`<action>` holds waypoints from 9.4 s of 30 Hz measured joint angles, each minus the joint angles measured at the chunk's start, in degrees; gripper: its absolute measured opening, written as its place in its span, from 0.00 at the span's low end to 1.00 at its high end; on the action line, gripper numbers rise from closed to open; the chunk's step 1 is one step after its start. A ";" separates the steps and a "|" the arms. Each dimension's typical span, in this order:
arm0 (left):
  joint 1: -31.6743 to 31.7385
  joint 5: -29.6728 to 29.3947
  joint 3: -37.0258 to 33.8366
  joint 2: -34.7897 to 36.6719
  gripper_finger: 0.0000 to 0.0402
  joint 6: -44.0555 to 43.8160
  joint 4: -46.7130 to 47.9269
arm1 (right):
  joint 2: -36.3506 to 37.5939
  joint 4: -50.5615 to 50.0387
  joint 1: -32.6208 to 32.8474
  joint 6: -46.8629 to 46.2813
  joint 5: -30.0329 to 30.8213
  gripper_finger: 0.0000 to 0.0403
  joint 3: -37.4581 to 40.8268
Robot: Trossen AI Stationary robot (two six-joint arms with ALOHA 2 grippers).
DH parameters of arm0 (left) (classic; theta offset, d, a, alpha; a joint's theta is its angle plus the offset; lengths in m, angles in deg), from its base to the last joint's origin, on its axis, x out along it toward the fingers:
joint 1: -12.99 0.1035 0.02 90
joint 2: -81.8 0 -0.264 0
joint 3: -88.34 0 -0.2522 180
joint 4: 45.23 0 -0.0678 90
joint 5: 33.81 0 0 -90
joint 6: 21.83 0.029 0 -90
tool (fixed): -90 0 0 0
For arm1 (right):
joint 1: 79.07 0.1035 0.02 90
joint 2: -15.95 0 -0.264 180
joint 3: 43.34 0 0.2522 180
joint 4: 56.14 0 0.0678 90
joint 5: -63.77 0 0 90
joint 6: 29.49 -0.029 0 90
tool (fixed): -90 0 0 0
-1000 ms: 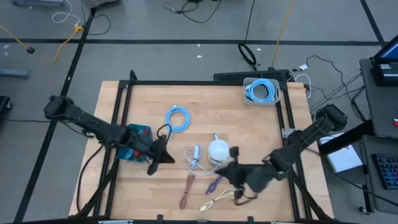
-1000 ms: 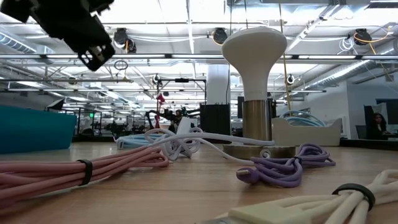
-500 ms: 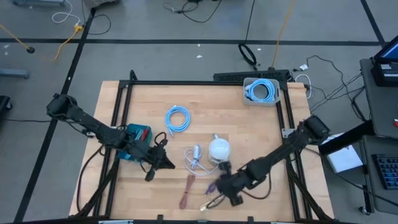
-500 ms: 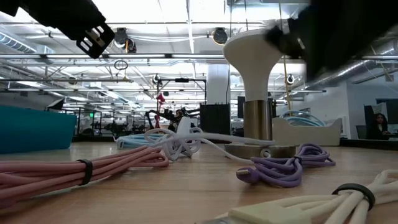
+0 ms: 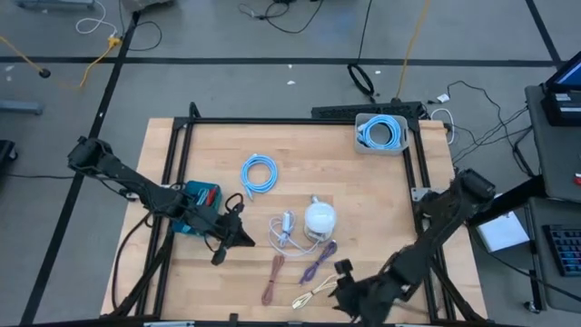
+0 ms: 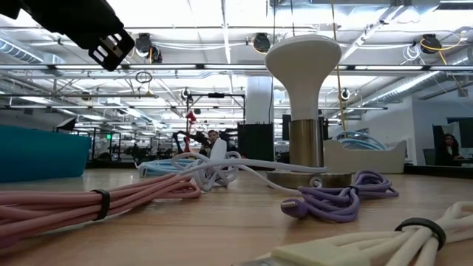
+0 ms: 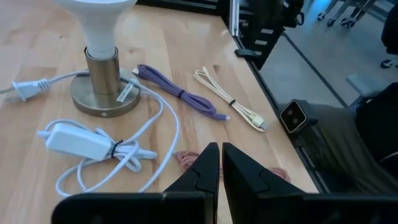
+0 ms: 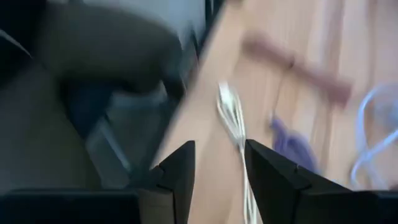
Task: Pick & Place USB Port
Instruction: Put the white charger cable into the blue bin, then put the pink charger cable into the blue bin
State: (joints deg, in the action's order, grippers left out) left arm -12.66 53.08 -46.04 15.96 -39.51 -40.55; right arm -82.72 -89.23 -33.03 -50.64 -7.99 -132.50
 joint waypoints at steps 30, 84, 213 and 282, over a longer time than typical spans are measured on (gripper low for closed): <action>-0.32 0.02 0.02 0.00 0.05 -0.43 0.87 | -14.23 -6.11 -5.12 -5.21 -9.31 0.34 0.08; -24.33 -58.83 -1.38 11.21 0.05 42.37 -10.58 | 1.31 50.03 -24.31 40.46 0.70 0.00 0.08; 23.55 7.49 20.46 12.33 0.01 -42.77 90.41 | 8.96 21.20 -6.51 40.68 38.69 0.26 0.09; 23.30 -0.17 16.62 6.97 0.56 -33.74 73.21 | 9.01 21.66 -5.40 41.77 38.80 0.25 0.09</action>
State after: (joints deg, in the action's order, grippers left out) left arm 10.64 52.91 -29.42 22.93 -73.25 32.67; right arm -73.72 -67.57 -38.43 -8.87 30.80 -132.41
